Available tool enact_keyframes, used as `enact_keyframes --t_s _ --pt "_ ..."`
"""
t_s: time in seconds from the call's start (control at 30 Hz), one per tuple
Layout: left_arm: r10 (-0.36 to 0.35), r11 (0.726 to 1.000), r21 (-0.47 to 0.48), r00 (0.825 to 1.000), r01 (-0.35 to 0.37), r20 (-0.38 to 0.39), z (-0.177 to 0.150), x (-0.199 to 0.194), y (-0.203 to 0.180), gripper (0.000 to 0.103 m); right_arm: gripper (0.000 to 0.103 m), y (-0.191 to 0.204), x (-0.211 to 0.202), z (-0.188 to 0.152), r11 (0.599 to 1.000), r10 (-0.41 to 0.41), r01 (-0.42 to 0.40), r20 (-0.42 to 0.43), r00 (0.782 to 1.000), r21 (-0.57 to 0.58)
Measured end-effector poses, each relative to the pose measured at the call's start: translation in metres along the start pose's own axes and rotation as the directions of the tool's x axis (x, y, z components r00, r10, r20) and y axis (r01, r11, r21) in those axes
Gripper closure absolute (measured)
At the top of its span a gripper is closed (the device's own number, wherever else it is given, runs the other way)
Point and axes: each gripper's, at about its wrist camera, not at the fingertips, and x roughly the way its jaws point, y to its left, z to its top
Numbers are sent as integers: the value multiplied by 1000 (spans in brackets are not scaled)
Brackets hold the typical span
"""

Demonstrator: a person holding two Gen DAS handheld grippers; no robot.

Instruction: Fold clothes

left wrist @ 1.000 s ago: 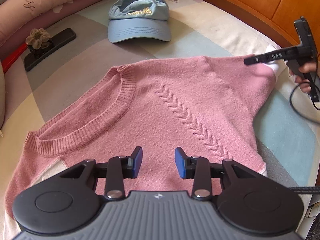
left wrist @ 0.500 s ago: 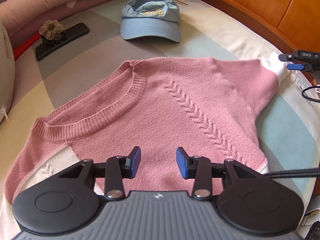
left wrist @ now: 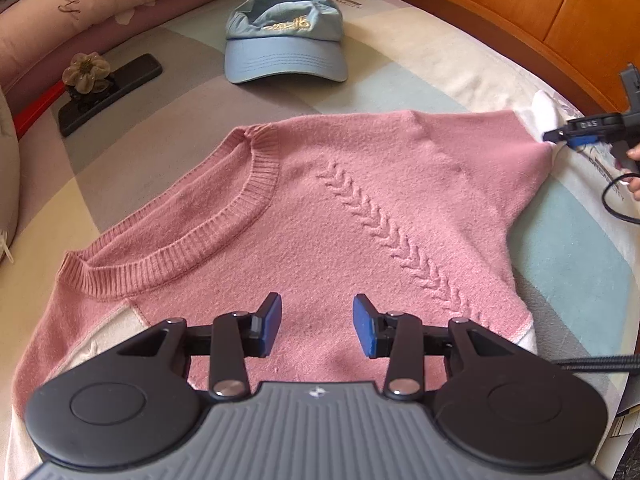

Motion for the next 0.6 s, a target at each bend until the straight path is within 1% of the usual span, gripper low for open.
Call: enact_keyframes --t_s 0.13,0.17,0.2,0.23,0.27,0.3,0.33,0.37,0.4,0.43,0.47,0.5,0.6 --pt "6 1000 -7 1000 -6 6 0 -1 2 63 12 -18 -17 3 991 63 -67 40 997 116" --pt "7 1000 -3 1000 -7 7 0 -1 2 63 12 -23 -22 4 988 56 -67 82 995 139" --pt "9 1000 1 1000 -9 9 1 -1 1 63 12 -31 -26 5 980 47 -68 117 992 186" --pt "7 1000 5 1000 -7 9 1 -1 1 63 12 -44 -27 4 962 55 -90 141 989 257" --pt "4 1000 8 1000 -4 9 2 0 0 63 14 -58 -26 1 933 71 -122 160 985 340" --pt "4 1000 9 1000 -4 8 2 0 0 63 21 -72 -25 -2 897 83 -151 177 981 415" --pt "3 1000 10 1000 -3 8 3 1 -1 63 23 -84 -21 -7 864 92 -173 190 978 473" --pt "2 1000 11 1000 -2 7 3 2 -1 63 31 -92 -18 -12 836 104 -200 212 972 511" --pt "2 1000 11 1000 -3 6 4 3 -2 63 35 -101 -15 -18 805 114 -228 234 966 548" --pt "2 1000 10 1000 -2 1 4 4 -2 63 35 -109 -13 -21 777 122 -253 256 959 577" --pt "-1 1000 9 1000 1 -3 3 6 -2 63 36 -112 -10 -22 760 127 -272 276 953 590" --pt "-3 1000 9 1000 3 -6 4 7 -3 63 36 -115 -8 -21 749 127 -284 292 948 598" --pt "-6 1000 15 1000 6 -8 5 8 -6 63 37 -113 -1 -9 772 92 -267 314 945 577"
